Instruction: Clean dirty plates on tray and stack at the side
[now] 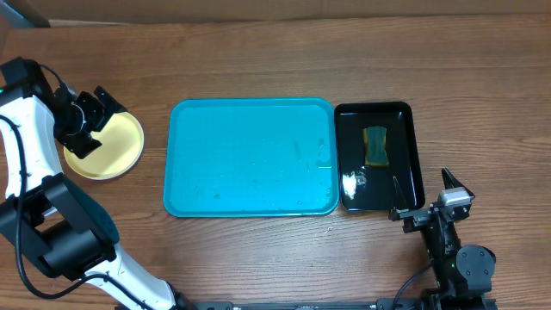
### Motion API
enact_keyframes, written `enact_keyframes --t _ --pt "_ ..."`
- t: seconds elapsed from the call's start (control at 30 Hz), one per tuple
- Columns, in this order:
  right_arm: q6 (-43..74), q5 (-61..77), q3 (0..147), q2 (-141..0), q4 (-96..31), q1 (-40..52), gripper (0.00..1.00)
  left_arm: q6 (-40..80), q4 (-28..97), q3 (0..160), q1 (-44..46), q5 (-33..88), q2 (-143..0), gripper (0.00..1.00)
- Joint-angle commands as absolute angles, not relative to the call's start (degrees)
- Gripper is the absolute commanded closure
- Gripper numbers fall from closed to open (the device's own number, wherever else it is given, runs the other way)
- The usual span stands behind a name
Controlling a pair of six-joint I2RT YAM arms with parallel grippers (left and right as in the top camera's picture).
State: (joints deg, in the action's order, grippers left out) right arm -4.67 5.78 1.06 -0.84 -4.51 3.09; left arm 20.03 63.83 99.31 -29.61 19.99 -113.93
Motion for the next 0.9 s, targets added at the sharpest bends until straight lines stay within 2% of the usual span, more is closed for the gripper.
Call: enact_keyframes --t 0.0,0.57,0.7,0.87 --pt "-4.3 6.1 0.5 -0.3 -4.3 2.8 0.00 20.8 63.8 99.1 -29.5 20.5 -113.8 0.00" --pt "-4.3 6.1 0.5 -0.3 -4.3 2.8 0.00 20.8 63.8 99.1 -29.2 20.2 -114.0 0.00" --pt "-4.3 6.1 0.5 -0.3 -4.3 2.8 0.00 20.8 63.8 99.1 -26.2 17.0 -112.2 0.00" --pt "-4.3 6.1 0.5 -0.3 -4.3 2.8 0.00 20.8 63.8 99.1 -17.5 9.5 -104.6 0.00"
